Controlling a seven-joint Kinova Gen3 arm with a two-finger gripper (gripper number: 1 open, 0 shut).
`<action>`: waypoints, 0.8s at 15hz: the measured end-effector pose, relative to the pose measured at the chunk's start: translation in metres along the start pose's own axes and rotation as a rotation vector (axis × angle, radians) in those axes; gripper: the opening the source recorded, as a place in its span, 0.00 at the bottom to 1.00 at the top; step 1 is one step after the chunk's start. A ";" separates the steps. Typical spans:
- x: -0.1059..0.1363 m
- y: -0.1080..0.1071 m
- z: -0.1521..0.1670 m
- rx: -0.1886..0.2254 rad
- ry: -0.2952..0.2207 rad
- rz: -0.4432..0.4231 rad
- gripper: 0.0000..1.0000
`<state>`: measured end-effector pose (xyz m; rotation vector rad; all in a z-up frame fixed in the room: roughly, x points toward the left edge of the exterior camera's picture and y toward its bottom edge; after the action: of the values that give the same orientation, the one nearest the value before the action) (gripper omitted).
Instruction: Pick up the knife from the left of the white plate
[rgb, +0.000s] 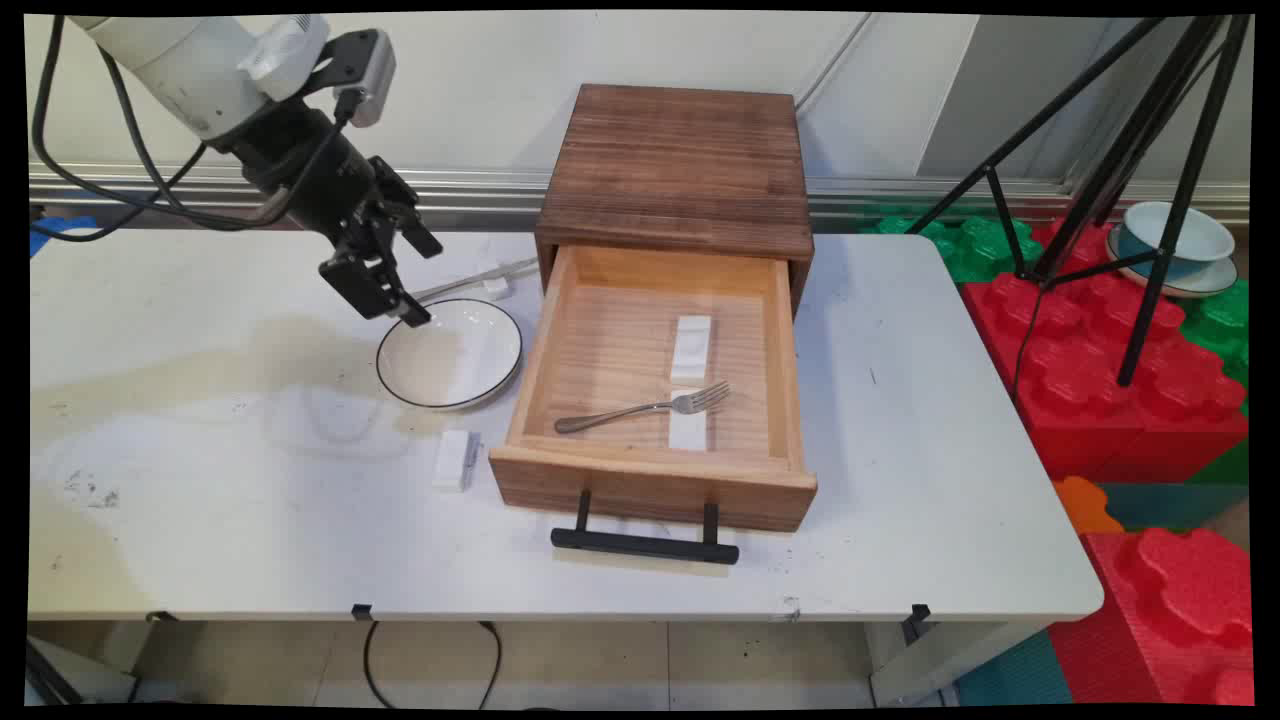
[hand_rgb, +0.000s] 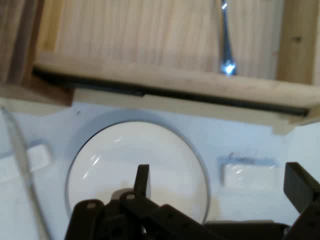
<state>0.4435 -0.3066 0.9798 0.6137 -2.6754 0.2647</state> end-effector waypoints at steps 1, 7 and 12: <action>-0.006 -0.009 0.000 0.012 -0.017 -0.003 1.00; -0.029 -0.038 0.006 0.051 -0.071 -0.024 1.00; -0.045 -0.067 0.021 0.091 -0.102 -0.049 1.00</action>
<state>0.5038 -0.3544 0.9487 0.7387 -2.7536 0.3524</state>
